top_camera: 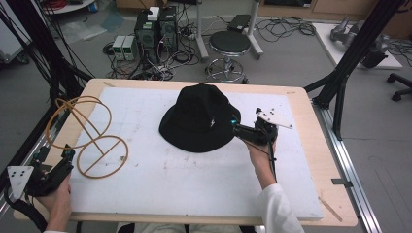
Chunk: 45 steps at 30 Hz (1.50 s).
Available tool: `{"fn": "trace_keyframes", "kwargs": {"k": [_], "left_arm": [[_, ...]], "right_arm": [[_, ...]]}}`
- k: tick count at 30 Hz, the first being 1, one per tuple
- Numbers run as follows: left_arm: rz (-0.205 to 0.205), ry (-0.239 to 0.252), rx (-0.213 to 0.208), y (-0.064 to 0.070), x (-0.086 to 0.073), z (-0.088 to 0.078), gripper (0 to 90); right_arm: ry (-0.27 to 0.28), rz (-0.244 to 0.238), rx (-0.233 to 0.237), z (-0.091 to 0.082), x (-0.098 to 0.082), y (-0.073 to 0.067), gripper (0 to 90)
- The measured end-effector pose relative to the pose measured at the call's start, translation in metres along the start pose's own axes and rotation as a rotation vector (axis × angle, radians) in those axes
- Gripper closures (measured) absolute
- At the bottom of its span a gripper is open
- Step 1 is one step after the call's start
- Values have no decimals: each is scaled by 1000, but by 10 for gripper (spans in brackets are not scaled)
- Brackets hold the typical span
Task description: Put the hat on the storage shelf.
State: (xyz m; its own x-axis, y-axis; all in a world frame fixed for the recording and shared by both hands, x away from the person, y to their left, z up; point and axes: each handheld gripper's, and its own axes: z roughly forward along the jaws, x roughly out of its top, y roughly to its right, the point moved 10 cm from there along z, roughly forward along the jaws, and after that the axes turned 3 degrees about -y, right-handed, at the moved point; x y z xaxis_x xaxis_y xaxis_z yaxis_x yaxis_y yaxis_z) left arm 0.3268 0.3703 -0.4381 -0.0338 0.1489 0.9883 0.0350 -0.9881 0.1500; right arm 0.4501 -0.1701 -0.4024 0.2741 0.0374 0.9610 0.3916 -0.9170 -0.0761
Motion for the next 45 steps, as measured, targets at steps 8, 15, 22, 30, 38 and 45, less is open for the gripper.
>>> {"fn": "trace_keyframes", "kwargs": {"k": [8,15,22,30,38,45], "left_arm": [[-1,1,-3,1,0,1,260],[0,-3,-7,3,-1,2,260],[2,-7,-17,5,-2,4,260],[3,-6,-14,4,-2,4,260],[0,-3,-7,1,-1,2,260],[1,-4,-2,-1,-1,0,260]], "right_arm": [[-31,-13,5,19,-4,-5,49],[-52,-15,30,32,-1,-16,49],[-72,-35,46,43,-4,-29,49],[-99,-27,73,57,-6,-41,51],[-136,-36,100,74,-6,-61,51],[-170,-82,110,97,-13,-82,65]]}}
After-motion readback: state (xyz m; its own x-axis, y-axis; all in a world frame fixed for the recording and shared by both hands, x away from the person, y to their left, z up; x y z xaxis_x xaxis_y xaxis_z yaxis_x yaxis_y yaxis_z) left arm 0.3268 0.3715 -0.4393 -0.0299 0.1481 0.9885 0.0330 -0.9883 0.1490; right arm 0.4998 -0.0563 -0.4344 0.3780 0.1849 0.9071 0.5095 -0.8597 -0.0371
